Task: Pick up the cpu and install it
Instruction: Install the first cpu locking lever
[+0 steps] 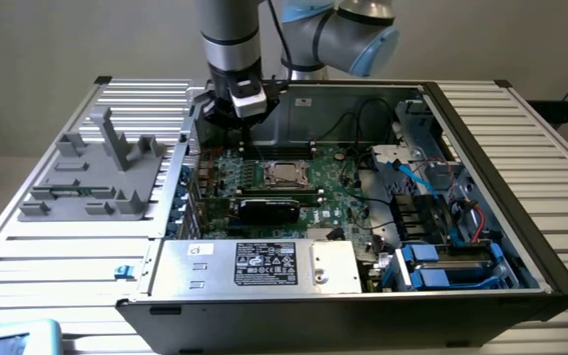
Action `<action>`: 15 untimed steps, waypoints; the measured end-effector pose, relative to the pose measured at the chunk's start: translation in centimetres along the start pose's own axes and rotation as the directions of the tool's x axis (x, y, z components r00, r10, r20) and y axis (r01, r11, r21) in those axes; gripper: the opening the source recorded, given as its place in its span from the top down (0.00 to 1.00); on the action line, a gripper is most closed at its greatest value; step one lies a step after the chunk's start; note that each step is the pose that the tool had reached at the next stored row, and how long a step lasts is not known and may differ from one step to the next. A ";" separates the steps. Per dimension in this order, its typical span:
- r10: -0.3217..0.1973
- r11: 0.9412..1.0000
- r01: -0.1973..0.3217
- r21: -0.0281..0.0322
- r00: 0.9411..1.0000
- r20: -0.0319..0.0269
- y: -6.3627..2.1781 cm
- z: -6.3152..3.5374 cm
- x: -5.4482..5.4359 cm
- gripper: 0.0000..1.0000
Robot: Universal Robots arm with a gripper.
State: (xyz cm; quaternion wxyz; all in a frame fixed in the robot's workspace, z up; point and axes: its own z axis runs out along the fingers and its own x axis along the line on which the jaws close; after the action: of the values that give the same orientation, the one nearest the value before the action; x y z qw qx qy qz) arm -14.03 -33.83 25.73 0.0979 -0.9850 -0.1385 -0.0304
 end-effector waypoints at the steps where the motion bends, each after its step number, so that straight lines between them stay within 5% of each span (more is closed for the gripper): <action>1: 0.001 1.000 -0.001 0.002 1.000 -0.001 0.03 0.00 0.1 0.89; 3: 0.004 1.000 -0.004 0.008 1.000 -0.003 0.08 0.02 0.3 0.89; 5: 0.006 1.000 -0.006 0.019 1.000 -0.008 0.11 0.02 0.4 0.89; 10: 0.015 0.998 -0.013 0.066 0.999 -0.034 0.17 0.02 0.6 0.89; 12: 0.018 0.997 -0.016 0.074 0.999 -0.038 0.21 0.03 0.7 0.89; 15: 0.021 0.997 -0.018 0.076 0.999 -0.040 0.28 0.04 1.0 0.89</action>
State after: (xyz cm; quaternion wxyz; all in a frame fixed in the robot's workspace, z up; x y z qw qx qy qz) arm -13.00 -33.83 25.72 0.1383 -0.9811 -0.1278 -0.0444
